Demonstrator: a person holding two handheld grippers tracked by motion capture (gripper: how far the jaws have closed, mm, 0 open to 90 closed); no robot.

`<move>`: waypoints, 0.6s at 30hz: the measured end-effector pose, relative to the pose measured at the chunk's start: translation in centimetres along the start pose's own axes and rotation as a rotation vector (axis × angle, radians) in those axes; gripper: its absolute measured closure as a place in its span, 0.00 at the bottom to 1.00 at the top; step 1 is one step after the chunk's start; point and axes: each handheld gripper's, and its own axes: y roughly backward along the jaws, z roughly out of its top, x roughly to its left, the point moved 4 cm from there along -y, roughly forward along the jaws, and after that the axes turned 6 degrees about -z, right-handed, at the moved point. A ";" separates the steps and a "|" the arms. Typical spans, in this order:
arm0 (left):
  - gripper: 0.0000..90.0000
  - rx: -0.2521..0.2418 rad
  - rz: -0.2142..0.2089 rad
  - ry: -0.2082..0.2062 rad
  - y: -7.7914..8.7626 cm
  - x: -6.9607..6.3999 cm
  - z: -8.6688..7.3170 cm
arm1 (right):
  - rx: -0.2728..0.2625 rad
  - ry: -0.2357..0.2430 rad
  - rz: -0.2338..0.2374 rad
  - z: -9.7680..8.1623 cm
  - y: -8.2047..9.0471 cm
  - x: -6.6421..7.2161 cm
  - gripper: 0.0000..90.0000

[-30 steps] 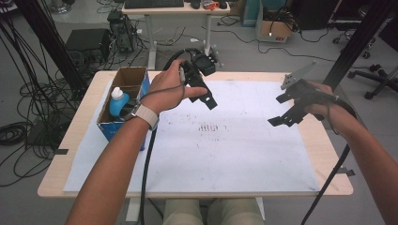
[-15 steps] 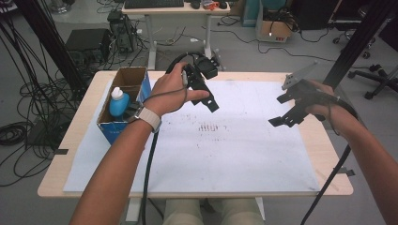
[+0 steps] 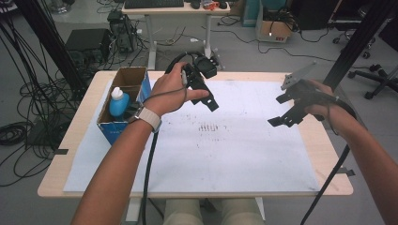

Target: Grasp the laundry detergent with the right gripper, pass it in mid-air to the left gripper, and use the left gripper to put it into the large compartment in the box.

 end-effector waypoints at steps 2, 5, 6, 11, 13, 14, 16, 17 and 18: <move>0.11 0.001 0.004 0.003 0.0 0.0 0.0 | 0.000 0.000 0.000 0.0 0.0 0.0 0.05; 0.11 0.002 0.004 0.006 0.0 0.0 -0.1 | 0.007 0.010 -0.003 0.0 0.0 -0.1 0.05; 0.11 0.004 0.011 0.005 0.0 0.1 -0.1 | 0.006 0.011 -0.003 0.0 0.0 -0.1 0.05; 0.11 0.006 0.004 0.009 -0.1 0.1 -0.2 | 0.007 0.012 -0.001 0.0 0.0 0.0 0.05; 0.11 0.005 0.003 0.011 -0.1 0.1 -0.2 | 0.008 0.017 0.000 -0.1 -0.1 -0.1 0.05; 0.11 0.005 0.003 0.012 -0.1 0.1 -0.2 | 0.009 0.019 -0.001 -0.1 0.0 -0.1 0.05; 0.11 0.004 0.003 0.014 -0.1 0.1 -0.2 | 0.009 0.018 0.000 -0.1 -0.1 -0.1 0.05; 0.11 0.004 0.003 0.013 -0.1 0.2 -0.2 | 0.008 0.019 0.000 -0.1 -0.1 -0.1 0.05; 0.11 0.004 0.003 0.013 -0.1 0.2 -0.2 | 0.008 0.018 0.000 -0.1 -0.1 -0.1 0.05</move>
